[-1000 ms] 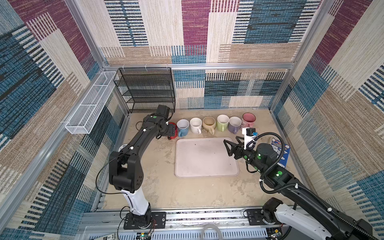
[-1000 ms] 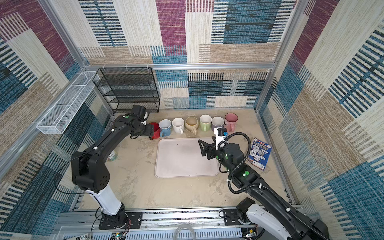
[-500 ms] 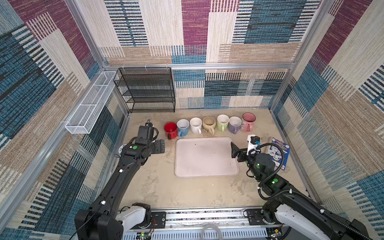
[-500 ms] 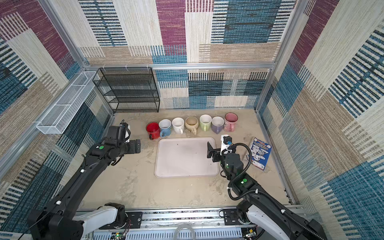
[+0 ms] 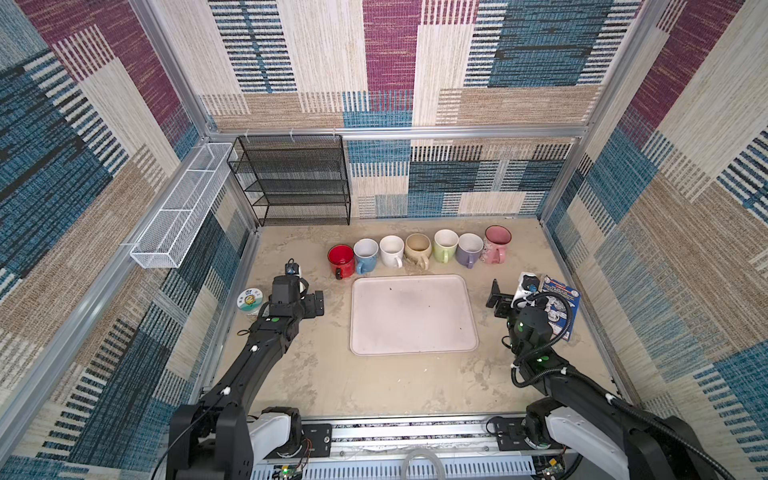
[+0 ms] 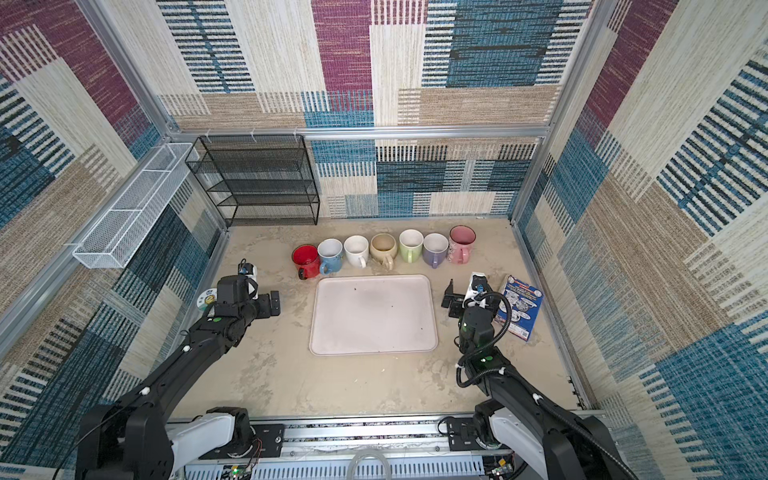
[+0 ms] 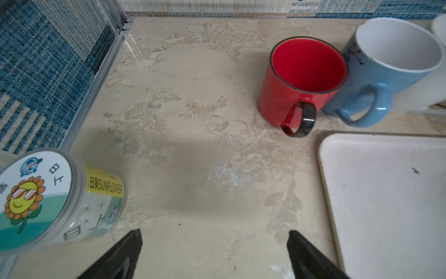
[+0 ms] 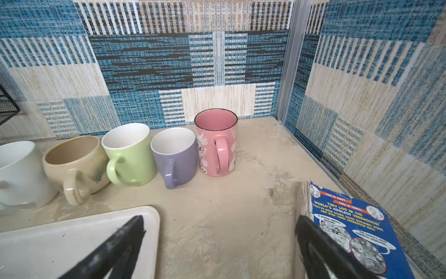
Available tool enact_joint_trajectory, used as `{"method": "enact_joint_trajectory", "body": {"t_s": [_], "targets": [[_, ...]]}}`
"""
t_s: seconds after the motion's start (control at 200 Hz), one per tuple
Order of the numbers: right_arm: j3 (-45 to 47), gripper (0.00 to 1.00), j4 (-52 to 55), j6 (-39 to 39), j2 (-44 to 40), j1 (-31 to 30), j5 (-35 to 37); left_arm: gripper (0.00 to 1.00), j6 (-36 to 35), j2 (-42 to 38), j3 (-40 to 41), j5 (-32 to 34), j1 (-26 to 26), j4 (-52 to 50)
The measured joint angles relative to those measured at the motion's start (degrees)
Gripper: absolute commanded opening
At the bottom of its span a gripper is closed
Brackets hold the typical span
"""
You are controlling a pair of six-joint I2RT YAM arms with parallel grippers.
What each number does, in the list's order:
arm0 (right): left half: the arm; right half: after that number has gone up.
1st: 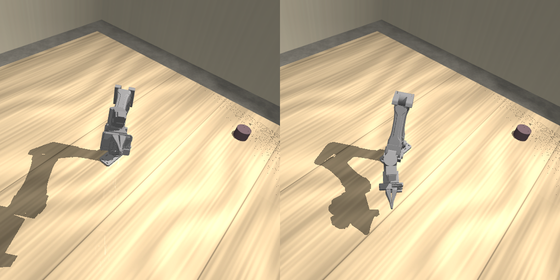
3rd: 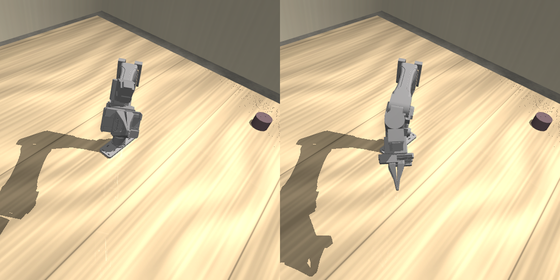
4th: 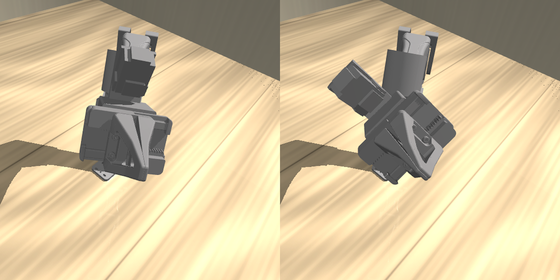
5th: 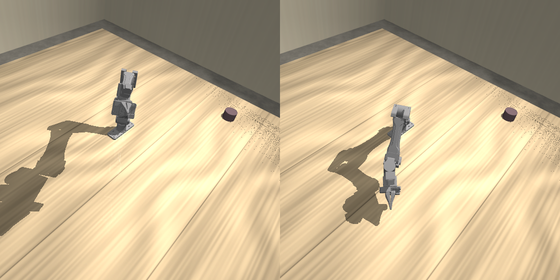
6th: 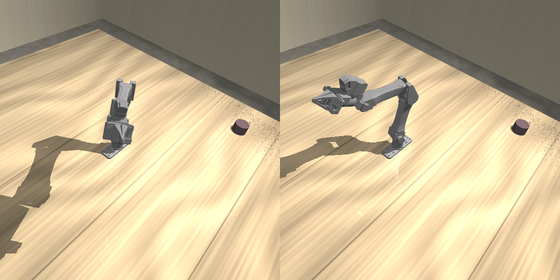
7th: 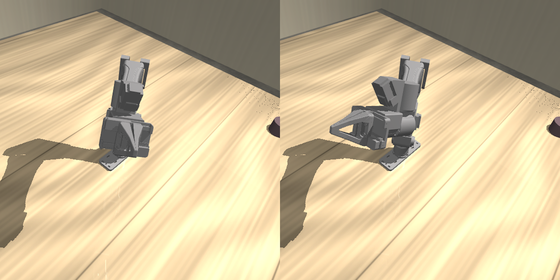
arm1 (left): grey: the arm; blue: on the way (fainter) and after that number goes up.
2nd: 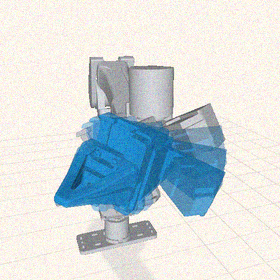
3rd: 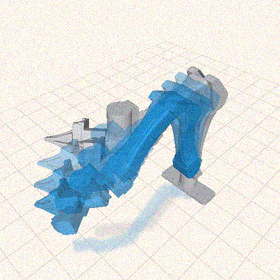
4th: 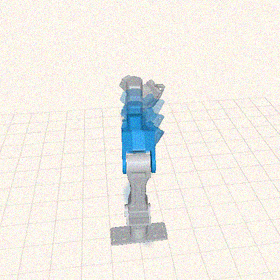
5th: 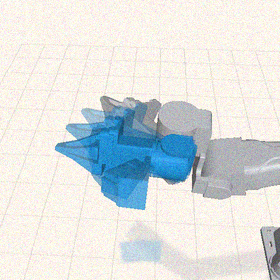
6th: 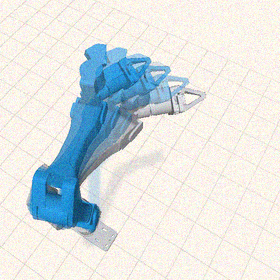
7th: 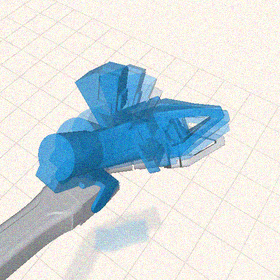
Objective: Turn the mug right side up
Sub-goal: Reset both arms
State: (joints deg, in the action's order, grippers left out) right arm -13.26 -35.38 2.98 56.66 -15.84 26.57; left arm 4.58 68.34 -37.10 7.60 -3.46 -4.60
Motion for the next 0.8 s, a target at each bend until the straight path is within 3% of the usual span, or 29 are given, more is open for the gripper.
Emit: {"method": "enact_joint_trajectory", "body": {"t_s": [0.28,0.481,0.696,0.801], "targets": [[6.14,1.00,-12.96,0.63,8.85,9.18,-5.51,0.97,-0.74,11.63,2.64,-1.05,2.08,17.57],[6.51,1.00,-24.00,1.38,15.87,9.92,-8.52,0.98,-1.97,13.94,7.39,-0.33,3.41,28.59],[10.36,1.00,-40.89,-2.03,24.61,10.73,-7.93,0.99,-2.75,16.24,13.09,-0.11,3.23,42.34],[9.33,1.00,-44.26,-3.52,27.19,10.86,-10.16,0.99,-3.48,19.37,13.44,-0.04,2.29,46.16]]}}
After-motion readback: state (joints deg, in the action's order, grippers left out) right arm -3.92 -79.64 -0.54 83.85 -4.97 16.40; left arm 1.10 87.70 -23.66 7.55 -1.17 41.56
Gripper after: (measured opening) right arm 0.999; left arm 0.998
